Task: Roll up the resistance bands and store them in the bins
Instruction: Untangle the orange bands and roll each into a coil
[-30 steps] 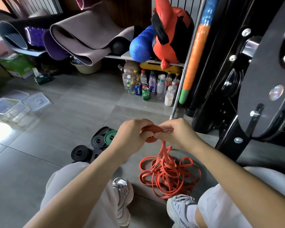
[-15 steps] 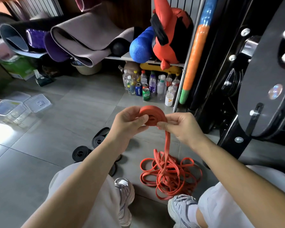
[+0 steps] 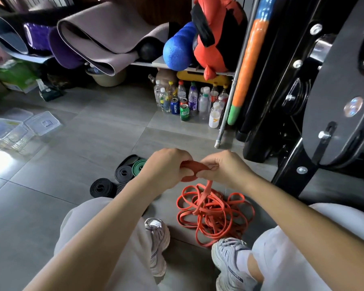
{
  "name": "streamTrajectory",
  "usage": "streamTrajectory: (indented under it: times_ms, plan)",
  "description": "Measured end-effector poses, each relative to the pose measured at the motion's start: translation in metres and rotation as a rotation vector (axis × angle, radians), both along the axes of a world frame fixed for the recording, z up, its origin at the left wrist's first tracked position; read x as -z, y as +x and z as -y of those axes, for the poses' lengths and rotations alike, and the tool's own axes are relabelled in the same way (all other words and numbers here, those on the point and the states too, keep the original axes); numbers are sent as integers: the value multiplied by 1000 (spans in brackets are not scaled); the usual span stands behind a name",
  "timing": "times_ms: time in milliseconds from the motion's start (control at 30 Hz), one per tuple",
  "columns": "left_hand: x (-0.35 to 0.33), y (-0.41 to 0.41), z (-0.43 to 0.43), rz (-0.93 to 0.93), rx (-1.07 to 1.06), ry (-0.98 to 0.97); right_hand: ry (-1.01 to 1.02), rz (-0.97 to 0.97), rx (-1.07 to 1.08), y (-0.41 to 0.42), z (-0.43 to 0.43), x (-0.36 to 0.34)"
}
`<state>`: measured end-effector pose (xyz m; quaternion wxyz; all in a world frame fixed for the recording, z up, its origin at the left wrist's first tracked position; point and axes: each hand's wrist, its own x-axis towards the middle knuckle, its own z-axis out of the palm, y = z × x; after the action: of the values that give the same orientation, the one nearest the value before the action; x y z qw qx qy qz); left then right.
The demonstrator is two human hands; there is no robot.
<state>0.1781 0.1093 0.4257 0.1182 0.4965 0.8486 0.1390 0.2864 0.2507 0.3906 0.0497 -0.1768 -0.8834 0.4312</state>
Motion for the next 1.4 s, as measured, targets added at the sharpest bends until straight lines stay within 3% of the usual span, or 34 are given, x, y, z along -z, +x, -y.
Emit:
streamTrajectory:
  times_ms: [133, 267, 333, 433, 633, 733, 833, 1200, 1333, 1400]
  plan:
    - [-6, -4, -1, 131, -78, 230, -142, -46, 35, 0, -6, 4]
    - [-17, -6, 0, 498, -315, 563, 62, 82, 43, 2, -9, 33]
    - [-22, -6, 4, 689, -399, 705, -1, 146, 107, 5, -7, 46]
    - [-25, -10, 9, 819, -434, 804, -86, 106, 240, 2, -13, 51]
    - [-21, -14, 11, 757, -467, 758, -448, -323, 412, -4, -26, -1]
    - [-18, -14, 9, 735, -484, 745, -487, -492, 392, -4, -23, -38]
    - [-17, -14, 7, 715, -467, 726, -386, -612, 388, -5, -23, -66]
    - [-14, 6, -11, 1007, -169, 608, -253, -517, 159, -35, -7, -79]
    - [-17, 4, -19, 946, -216, 666, -395, -504, 225, -34, -15, -74]
    - [-20, 0, -18, 929, -246, 725, -475, -400, 293, -33, -28, -51]
